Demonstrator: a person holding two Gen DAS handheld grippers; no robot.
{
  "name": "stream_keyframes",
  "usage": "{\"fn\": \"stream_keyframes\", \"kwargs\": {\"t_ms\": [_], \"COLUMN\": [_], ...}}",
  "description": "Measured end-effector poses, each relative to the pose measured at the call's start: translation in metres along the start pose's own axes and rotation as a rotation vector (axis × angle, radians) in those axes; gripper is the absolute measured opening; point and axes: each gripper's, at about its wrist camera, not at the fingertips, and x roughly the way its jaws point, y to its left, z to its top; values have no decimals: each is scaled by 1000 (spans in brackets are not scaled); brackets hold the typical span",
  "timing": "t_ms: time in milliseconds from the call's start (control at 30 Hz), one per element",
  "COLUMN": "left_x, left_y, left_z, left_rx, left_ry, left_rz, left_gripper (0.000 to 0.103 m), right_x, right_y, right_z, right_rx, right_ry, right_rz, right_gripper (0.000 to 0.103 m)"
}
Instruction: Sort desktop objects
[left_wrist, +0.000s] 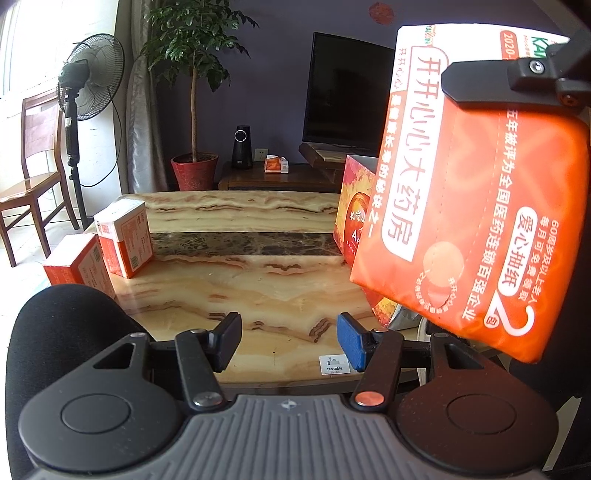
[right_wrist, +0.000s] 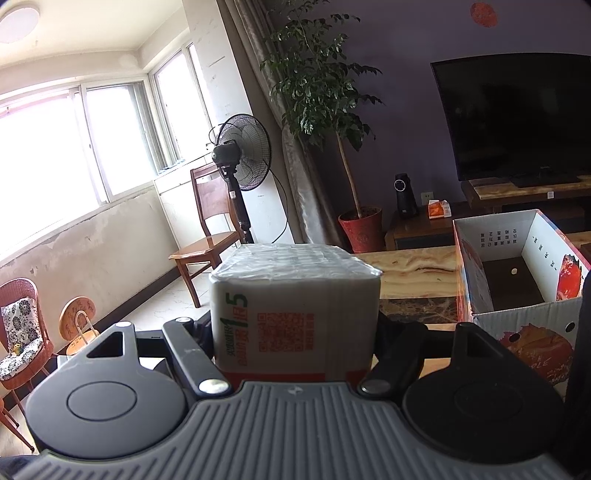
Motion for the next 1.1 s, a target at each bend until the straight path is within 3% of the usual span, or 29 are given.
{"fn": "stream_keyframes", "kwargs": {"t_ms": [1100], "left_x": [-3], "left_y": [-1], "left_z": [-1], "left_rx": [-14], "left_ry": [1], "left_rz": [-1], "left_gripper": [58], "right_x": [-1], "right_y": [5], "right_z": [-3], "right_rx": [3], "right_ry": [6], "right_rz": [5], "right_gripper": [76]}}
